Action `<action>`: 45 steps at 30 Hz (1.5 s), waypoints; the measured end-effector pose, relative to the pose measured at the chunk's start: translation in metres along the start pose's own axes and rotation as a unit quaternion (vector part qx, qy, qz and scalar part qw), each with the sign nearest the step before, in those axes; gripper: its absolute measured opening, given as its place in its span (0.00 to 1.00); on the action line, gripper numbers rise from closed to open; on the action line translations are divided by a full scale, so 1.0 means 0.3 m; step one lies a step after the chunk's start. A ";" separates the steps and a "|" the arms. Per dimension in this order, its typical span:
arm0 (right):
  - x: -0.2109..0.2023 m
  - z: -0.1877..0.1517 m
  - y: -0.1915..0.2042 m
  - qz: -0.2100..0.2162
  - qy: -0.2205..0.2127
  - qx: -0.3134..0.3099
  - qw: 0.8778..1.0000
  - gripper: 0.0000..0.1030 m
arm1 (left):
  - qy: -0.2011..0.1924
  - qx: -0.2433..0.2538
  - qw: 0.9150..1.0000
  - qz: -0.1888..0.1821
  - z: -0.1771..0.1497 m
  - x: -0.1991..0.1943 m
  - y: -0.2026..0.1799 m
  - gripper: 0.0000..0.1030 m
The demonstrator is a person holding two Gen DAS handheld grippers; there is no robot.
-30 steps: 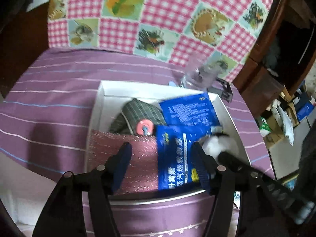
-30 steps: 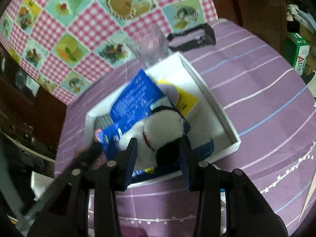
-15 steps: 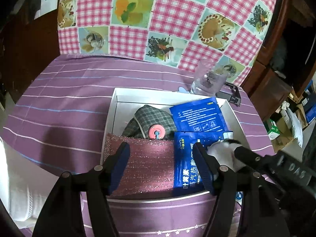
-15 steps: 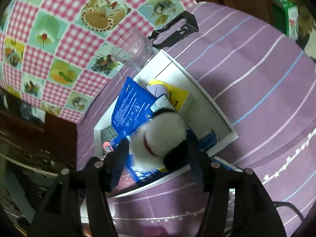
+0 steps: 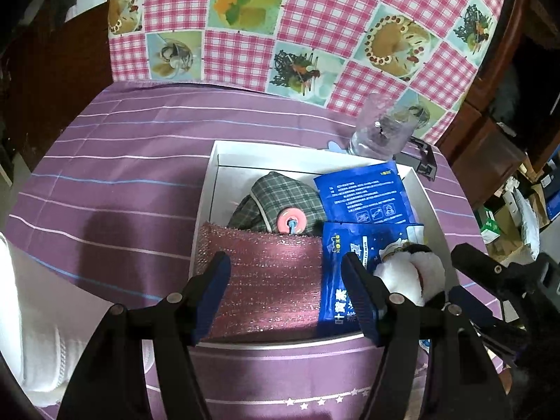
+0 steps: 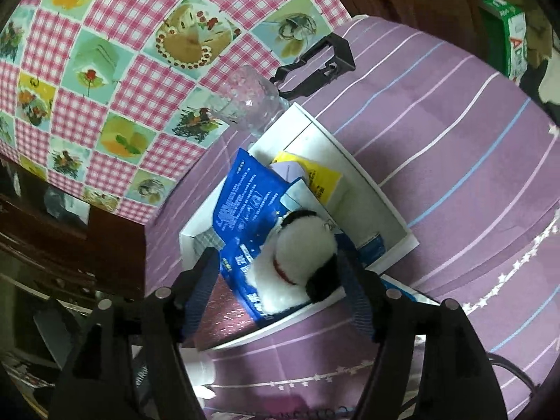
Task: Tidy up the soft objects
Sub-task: 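Lower the blue packet and plush toy into the tray and open both grippers, then grasp the small blue-white tube with the right gripper while the left moves toward the clear bag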
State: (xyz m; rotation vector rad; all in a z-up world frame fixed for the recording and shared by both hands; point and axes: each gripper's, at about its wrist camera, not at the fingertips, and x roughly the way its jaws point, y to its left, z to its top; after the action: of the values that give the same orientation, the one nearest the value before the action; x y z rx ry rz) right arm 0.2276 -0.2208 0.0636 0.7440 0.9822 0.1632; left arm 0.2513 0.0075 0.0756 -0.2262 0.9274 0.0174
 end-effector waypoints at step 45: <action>-0.135 -0.102 -0.041 -0.118 0.120 -0.170 0.971 0.42 | 0.136 0.038 0.990 -0.030 -0.076 -0.056 -0.151 0.64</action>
State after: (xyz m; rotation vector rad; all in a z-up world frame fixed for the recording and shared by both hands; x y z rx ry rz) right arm 0.1778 -0.2328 0.0735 0.2927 1.2270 0.2115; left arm 0.2281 -0.0400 0.0842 -0.1880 1.1899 -0.1056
